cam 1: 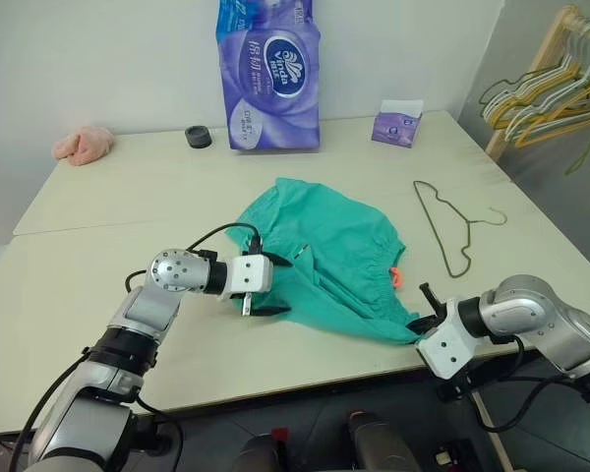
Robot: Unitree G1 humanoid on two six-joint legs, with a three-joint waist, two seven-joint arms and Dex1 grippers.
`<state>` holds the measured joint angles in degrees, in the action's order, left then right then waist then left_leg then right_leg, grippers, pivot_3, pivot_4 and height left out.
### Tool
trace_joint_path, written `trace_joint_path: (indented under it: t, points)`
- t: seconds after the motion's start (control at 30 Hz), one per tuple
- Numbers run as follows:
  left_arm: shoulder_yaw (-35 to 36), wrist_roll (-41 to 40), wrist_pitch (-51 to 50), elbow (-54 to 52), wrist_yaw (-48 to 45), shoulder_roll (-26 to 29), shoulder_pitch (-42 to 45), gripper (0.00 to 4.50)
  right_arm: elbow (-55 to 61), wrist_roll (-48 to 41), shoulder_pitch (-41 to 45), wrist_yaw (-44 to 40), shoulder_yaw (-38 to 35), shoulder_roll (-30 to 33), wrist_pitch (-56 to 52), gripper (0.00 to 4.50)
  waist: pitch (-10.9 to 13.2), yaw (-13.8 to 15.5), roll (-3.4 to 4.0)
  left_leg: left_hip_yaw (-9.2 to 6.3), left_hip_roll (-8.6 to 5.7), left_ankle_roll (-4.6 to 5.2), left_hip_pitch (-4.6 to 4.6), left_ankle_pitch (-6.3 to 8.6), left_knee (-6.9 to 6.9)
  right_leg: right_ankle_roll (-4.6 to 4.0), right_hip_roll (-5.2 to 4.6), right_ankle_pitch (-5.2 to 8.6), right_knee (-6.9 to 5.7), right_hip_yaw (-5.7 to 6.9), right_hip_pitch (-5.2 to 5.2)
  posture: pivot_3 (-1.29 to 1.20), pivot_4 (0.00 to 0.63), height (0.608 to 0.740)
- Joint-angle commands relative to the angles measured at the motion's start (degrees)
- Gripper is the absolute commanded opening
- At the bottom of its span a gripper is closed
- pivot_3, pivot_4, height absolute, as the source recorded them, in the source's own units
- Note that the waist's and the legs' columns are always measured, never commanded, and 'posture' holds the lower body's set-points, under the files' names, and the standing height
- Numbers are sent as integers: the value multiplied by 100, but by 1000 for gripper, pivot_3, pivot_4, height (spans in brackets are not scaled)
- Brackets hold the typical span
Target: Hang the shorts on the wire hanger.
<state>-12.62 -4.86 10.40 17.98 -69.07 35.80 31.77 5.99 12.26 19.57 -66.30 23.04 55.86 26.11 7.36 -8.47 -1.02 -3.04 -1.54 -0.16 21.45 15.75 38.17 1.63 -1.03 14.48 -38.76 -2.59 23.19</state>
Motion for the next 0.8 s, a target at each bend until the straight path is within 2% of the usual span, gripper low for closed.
trace_joint_path:
  t: [0.03,0.13,0.37,0.5,0.67,0.8]
  points:
    - [152,-313,-415,-261,-401,252,4,4474,95,-55,-15,-35,-184,103,85,0,0,-25,0,-1,0,0,-1,0,0,1,0,0,-1,0,0,-240,114,740]
    - [-61,-30,-206,-105,-598,404,-77,4474,103,-61,-5,-46,-176,91,81,0,0,-86,0,-4,0,0,-3,0,-5,3,1,2,-2,3,0,-241,114,740]
    - [-427,759,578,764,-135,46,392,4474,163,-108,39,-73,-158,40,55,0,0,-77,-1,-10,-2,0,0,0,-3,3,0,2,0,6,-2,-244,114,740]
    - [-477,900,935,1272,-28,-123,655,4474,193,-139,68,-79,-158,5,46,0,1,-101,-1,-8,-2,0,0,0,-4,3,0,2,0,5,-1,-249,113,740]
    - [-431,806,1135,1394,-298,-17,721,2980,156,-140,92,-7,-187,-54,80,0,1,-126,-1,-10,-1,0,0,0,-6,4,1,3,-1,6,0,-246,111,740]
    - [-412,724,1116,1177,-706,319,592,1749,-31,0,206,205,-197,-207,211,0,1,-127,-1,-11,0,0,-1,0,-7,5,1,3,-2,6,1,-234,106,740]
